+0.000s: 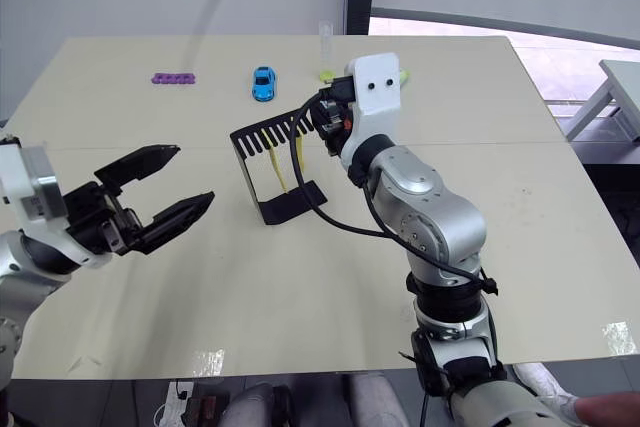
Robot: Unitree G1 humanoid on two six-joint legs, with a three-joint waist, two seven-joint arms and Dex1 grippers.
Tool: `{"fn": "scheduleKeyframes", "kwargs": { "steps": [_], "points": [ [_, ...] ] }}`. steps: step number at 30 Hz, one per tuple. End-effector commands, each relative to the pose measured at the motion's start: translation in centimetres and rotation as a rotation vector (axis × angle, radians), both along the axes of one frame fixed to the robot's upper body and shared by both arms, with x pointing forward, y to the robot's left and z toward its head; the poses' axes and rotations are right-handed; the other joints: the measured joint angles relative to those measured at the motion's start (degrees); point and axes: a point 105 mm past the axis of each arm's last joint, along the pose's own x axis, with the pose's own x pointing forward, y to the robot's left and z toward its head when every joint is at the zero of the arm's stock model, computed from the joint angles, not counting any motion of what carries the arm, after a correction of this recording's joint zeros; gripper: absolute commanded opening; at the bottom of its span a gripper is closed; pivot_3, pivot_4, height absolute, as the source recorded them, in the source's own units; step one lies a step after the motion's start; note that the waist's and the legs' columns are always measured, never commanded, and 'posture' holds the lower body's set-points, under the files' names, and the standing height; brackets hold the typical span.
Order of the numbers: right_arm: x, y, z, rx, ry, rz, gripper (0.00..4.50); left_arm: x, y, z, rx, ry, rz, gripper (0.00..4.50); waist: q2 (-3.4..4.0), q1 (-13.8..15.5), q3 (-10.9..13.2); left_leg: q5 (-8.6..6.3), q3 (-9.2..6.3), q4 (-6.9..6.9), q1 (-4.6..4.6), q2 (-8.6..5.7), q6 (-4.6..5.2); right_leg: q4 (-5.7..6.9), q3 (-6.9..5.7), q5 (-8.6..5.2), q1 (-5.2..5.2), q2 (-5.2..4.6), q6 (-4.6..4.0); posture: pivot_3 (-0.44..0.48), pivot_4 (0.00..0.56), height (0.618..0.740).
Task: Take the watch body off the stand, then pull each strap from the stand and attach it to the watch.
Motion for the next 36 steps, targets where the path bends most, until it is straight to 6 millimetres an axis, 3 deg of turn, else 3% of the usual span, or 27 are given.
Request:
{"fn": "scheduleKeyframes", "kwargs": {
  "steps": [1,12,14,20,23,26,31,36],
  "points": [
    [-0.8,0.1,1.9,0.048,-0.086,0.03,1.61,-0.6,-0.1,0.8,0.008,-0.048,-0.002,4.5,0.0,0.02,0.0,0.0,0.0,0.0,0.0,0.0,0.0,0.0,0.0,0.0,0.0,0.0,0.0,0.0,0.15,0.74],
    [-1.9,-2.0,5.1,0.149,-0.249,0.046,1.61,-0.7,-0.2,0.4,0.018,-0.041,-0.031,4.5,0.0,0.01,0.0,0.0,0.0,-0.02,-0.01,0.0,0.0,-0.03,0.0,0.0,0.0,0.01,0.0,0.0,0.15,0.74],
    [-2.2,-3.7,5.1,0.118,-0.283,0.003,1.61,-0.8,-0.7,0.2,0.021,-0.012,-0.074,4.5,0.0,0.09,0.0,0.0,0.0,-0.03,-0.01,0.0,0.0,-0.03,0.0,0.0,0.0,0.01,0.0,0.0,0.15,0.74],
    [-3.1,-8.4,2.6,-0.029,-0.265,-0.157,1.61,-1.3,-1.8,-1.4,0.133,0.072,-0.234,4.5,-0.02,0.41,-0.01,-0.01,-0.02,-0.12,-0.05,-0.04,0.01,-0.24,-0.02,0.0,0.05,-0.03,0.0,0.0,0.15,0.74],
    [-3.5,-10.0,0.1,-0.073,-0.214,-0.214,1.61,-1.2,-1.9,-2.4,0.196,0.083,-0.286,4.5,-0.01,0.08,0.0,-0.01,0.02,-0.13,-0.02,0.0,0.01,-0.21,0.03,0.0,0.03,0.05,0.0,0.0,0.15,0.74],
    [-3.9,-11.2,-3.7,-0.107,-0.131,-0.247,1.61,-1.0,-2.3,-3.1,0.219,0.075,-0.335,4.5,-0.01,0.24,0.0,0.03,0.03,-0.2,0.03,0.03,-0.07,-0.19,0.04,-0.01,0.03,0.13,-0.02,0.0,0.15,0.74],
    [-4.9,-12.2,-9.8,-0.141,0.012,-0.267,1.61,-0.7,-2.8,-3.7,0.231,0.067,-0.362,4.5,-0.01,0.24,0.0,0.03,0.1,-0.16,0.02,-0.03,-0.05,-0.2,0.14,0.02,0.05,0.08,0.03,0.0,0.15,0.74],
    [-5.7,-12.3,-13.7,-0.109,0.117,-0.262,1.61,-0.9,-2.8,-4.2,0.241,0.078,-0.361,4.5,-0.02,0.31,-0.01,0.04,0.11,-0.15,0.11,-0.01,-0.04,-0.12,0.15,0.03,0.09,0.11,0.06,0.0,0.15,0.74]
  ]
}}
